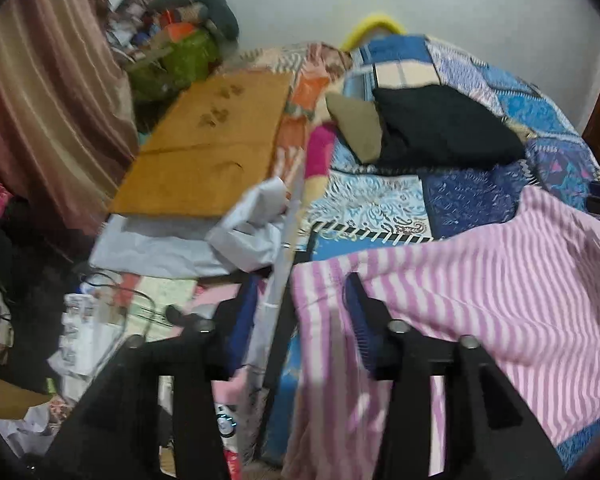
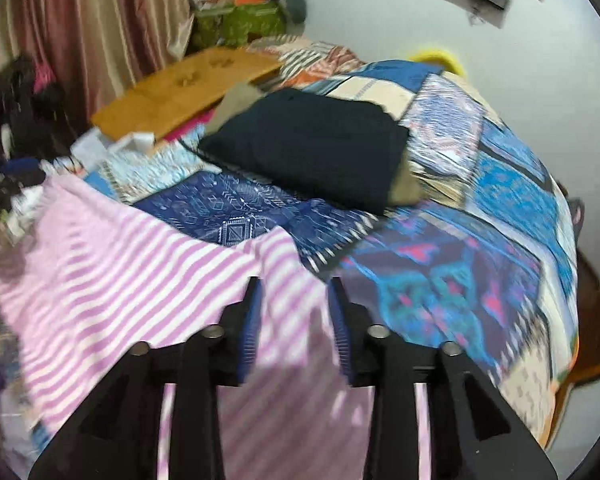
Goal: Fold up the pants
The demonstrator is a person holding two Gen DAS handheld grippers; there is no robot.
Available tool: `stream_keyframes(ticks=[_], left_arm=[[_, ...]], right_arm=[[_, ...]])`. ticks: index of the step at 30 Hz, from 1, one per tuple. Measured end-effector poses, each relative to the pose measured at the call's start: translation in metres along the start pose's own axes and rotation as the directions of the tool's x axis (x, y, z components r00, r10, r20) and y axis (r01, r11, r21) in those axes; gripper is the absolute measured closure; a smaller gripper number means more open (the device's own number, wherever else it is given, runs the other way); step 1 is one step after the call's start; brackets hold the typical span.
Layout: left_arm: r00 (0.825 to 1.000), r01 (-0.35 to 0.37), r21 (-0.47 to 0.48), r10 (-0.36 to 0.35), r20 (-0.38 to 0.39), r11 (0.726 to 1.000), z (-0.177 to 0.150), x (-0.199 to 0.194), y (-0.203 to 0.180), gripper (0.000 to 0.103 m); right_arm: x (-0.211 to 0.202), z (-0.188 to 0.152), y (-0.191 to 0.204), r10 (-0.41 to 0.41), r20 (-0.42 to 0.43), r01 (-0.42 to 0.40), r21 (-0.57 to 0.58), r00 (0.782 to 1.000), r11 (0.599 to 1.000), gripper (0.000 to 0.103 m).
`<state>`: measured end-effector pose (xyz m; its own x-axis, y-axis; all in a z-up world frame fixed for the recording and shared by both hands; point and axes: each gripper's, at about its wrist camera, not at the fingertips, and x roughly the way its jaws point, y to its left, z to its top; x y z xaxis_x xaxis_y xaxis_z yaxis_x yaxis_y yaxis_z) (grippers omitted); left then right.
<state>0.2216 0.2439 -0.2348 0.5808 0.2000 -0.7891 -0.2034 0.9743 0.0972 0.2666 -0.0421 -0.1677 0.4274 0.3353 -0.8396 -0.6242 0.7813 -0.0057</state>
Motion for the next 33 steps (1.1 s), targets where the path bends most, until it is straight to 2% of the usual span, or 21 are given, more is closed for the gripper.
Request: stream_keyframes(ticks=[1,4,10,15,18,20,22,24,26,27,28,29,31,33], left_arm=[[1.0,0.012,-0.008,-0.012,0.016,1.0,-0.005,-0.013,0.003,0.045],[0.998,0.061,-0.035,-0.061,0.013,0.998,-0.024,-0.034,0.007,0.041],[0.987,0.129,-0.078,-0.136,-0.089,0.989,-0.077,-0.038,0.005,0.04],[0.977,0.145,-0.14,-0.164,-0.137,0.979,-0.113,-0.029,0.002,0.04],[0.981,0.118,-0.145,-0.138,-0.136,0.982,-0.124,-0.024,-0.002,0.041],[0.982,0.112,-0.149,-0.132,-0.136,0.983,-0.128,-0.02,-0.004,0.062],[0.979,0.124,-0.164,-0.148,-0.14,0.979,-0.129,-0.016,-0.004,0.068],[0.984,0.109,-0.159,-0.129,-0.12,0.981,-0.129,-0.018,-0.005,0.072],[0.988,0.097,-0.144,-0.112,-0.104,0.985,-0.128,-0.021,-0.006,0.082],[0.989,0.095,-0.141,-0.109,-0.097,0.986,-0.127,-0.023,-0.006,0.084],[0.991,0.087,-0.139,-0.101,-0.091,0.986,-0.125,-0.025,-0.004,0.085],[0.992,0.077,-0.14,-0.09,-0.087,0.987,-0.124,-0.026,-0.003,0.087],[0.994,0.057,-0.15,-0.07,-0.083,0.987,-0.121,-0.029,-0.001,0.089],[0.996,0.044,-0.152,-0.056,-0.075,0.987,-0.119,-0.031,0.001,0.09]], right_arm=[[-0.011,-0.005,-0.003,-0.001,0.012,0.0,0.014,1.0,1.0,0.06],[-0.049,-0.03,-0.015,0.001,0.033,-0.003,0.054,0.999,0.999,0.059],[-0.102,-0.099,-0.021,-0.043,0.03,0.04,0.103,0.999,0.994,0.059],[-0.118,-0.149,-0.012,-0.071,-0.004,0.071,0.1,0.997,0.992,0.056],[-0.116,-0.168,0.003,-0.063,-0.02,0.064,0.077,0.998,0.995,0.054],[-0.113,-0.176,0.014,-0.043,-0.029,0.044,0.056,0.999,0.997,0.054],[-0.106,-0.181,0.026,-0.03,-0.037,0.031,0.028,0.999,0.999,0.054],[-0.096,-0.183,0.035,-0.023,-0.05,0.022,-0.009,0.999,1.0,0.054],[-0.089,-0.185,0.042,-0.043,-0.057,0.041,-0.037,0.997,0.998,0.054],[-0.084,-0.184,0.043,-0.04,-0.065,0.037,-0.047,0.997,0.998,0.056],[-0.082,-0.184,0.042,-0.029,-0.065,0.026,-0.043,0.998,0.999,0.066],[-0.08,-0.183,0.042,-0.009,-0.061,0.007,-0.035,0.998,0.999,0.081],[-0.078,-0.178,0.038,0.009,-0.058,-0.01,-0.014,0.998,1.0,0.095],[-0.08,-0.176,0.039,0.029,-0.039,-0.03,-0.007,0.999,1.0,0.097]])
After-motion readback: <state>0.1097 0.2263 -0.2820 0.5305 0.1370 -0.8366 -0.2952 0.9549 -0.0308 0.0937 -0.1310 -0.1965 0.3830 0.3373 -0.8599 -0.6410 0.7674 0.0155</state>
